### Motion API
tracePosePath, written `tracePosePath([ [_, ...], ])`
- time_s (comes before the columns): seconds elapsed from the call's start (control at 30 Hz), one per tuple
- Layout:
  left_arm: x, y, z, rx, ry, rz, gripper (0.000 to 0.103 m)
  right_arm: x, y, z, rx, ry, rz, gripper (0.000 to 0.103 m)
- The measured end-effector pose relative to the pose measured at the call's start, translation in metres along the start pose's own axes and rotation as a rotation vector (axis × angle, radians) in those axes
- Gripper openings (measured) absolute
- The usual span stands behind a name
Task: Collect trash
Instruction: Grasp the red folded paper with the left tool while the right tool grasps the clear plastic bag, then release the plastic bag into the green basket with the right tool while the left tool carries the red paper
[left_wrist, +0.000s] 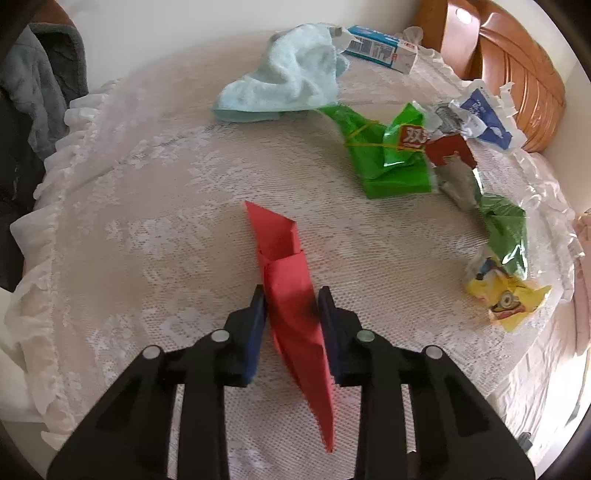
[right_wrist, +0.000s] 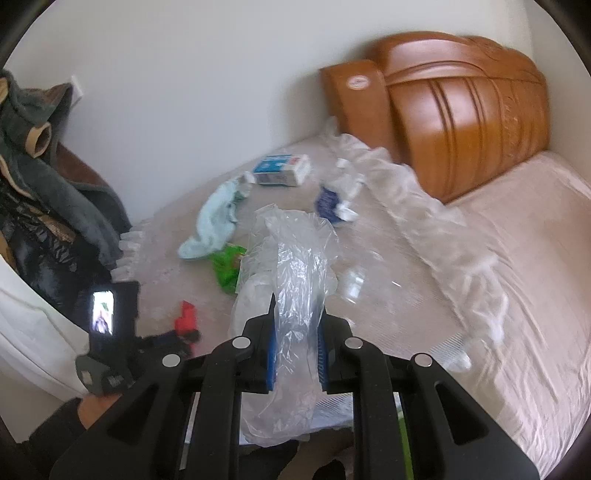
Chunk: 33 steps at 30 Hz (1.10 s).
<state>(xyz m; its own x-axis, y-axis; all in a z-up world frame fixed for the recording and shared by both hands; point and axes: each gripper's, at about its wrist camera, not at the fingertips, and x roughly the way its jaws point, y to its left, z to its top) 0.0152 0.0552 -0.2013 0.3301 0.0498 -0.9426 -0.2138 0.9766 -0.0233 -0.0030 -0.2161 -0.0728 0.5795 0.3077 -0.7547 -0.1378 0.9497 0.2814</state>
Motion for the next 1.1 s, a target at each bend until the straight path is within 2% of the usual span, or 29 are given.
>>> tracePosePath([
  [0.23,-0.018,-0.010,-0.008,0.020,-0.020,-0.013,0.027,-0.030,-0.058,-0.033,0.062,-0.008,-0.093,0.018],
  [0.37,-0.045,-0.025,-0.013,0.083,-0.054,-0.052,0.027,-0.041,-0.097,-0.074,0.125,0.027,-0.188,0.018],
  [0.5,-0.079,-0.056,-0.026,0.191,-0.093,-0.130,0.027,-0.012,-0.139,-0.135,0.207,0.142,-0.299,0.018],
  [0.7,-0.103,-0.121,-0.052,0.402,-0.104,-0.241,0.027,0.071,-0.187,-0.225,0.333,0.288,-0.339,0.021],
  [0.73,-0.103,-0.136,-0.056,0.449,-0.104,-0.252,0.027,0.088,-0.195,-0.240,0.359,0.316,-0.345,0.029],
  [0.77,-0.104,-0.145,-0.060,0.481,-0.104,-0.256,0.027,0.097,-0.199,-0.249,0.378,0.328,-0.347,0.045],
  [0.8,-0.104,-0.155,-0.064,0.513,-0.103,-0.260,0.027,0.109,-0.204,-0.260,0.405,0.345,-0.365,0.054],
  [0.83,-0.104,-0.166,-0.068,0.548,-0.097,-0.266,0.027,0.121,-0.211,-0.273,0.429,0.378,-0.389,0.075],
  [0.87,-0.103,-0.174,-0.073,0.573,-0.093,-0.271,0.027,0.127,-0.214,-0.279,0.443,0.401,-0.400,0.086],
  [0.97,-0.102,-0.199,-0.088,0.653,-0.070,-0.288,0.027,0.128,-0.224,-0.296,0.529,0.433,-0.409,0.087],
  [1.0,-0.100,-0.208,-0.092,0.679,-0.065,-0.289,0.027,0.119,-0.226,-0.297,0.555,0.412,-0.407,0.089],
  [1.07,-0.095,-0.227,-0.100,0.744,-0.048,-0.302,0.027,0.092,-0.229,-0.293,0.569,0.360,-0.433,0.101],
  [1.1,-0.092,-0.240,-0.108,0.782,-0.033,-0.316,0.027,0.077,-0.231,-0.290,0.567,0.332,-0.450,0.101],
])
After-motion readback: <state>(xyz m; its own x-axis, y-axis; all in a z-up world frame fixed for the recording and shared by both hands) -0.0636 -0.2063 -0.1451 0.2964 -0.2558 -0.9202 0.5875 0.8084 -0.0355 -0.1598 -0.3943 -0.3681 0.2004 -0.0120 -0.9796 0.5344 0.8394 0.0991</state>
